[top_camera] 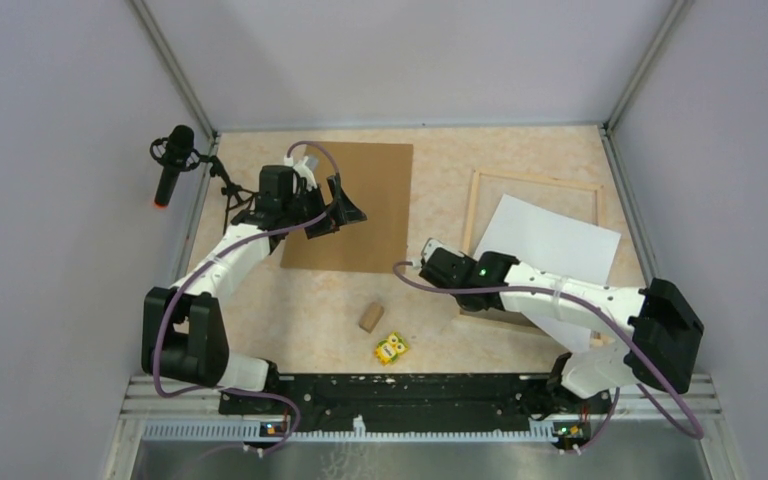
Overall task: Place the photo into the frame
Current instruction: Turn over the photo from the photo frame.
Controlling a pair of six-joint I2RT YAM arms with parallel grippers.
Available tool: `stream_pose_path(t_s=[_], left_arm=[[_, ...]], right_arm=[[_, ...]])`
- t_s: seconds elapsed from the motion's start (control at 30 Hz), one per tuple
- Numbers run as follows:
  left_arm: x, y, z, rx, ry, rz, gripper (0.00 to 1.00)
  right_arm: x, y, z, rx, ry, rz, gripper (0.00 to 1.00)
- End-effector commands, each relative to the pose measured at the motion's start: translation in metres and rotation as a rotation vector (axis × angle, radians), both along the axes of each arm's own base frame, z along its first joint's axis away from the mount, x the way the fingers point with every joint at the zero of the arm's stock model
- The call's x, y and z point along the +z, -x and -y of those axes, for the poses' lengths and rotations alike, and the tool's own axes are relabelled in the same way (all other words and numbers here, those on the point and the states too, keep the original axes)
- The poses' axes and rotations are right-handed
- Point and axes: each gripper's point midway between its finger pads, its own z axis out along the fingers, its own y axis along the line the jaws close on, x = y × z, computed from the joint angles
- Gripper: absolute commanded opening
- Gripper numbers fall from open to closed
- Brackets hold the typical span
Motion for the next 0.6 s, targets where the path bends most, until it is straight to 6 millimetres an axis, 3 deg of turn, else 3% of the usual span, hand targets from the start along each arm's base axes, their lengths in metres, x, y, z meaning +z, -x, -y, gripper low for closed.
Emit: stream_pose_path(t_s=[0.0,0.37,0.57], left_arm=[[0.009,-0.003,0.005,-0.026,0.017,0.040,0.98],[0.009,-0.002,0.005,-0.030,0.020,0.040,0.98],[0.009,-0.001,0.007,-0.040,0.030,0.039,0.98]], right_arm=[[0.003,-0.012,-0.017,0.061,-0.082,0.066,0.00],[-0.003,-0.038,-0.012,0.162,-0.039,0.159,0.00],[-0.002,-0.042,-0.010,0.235,-0.049,0.186,0.00]])
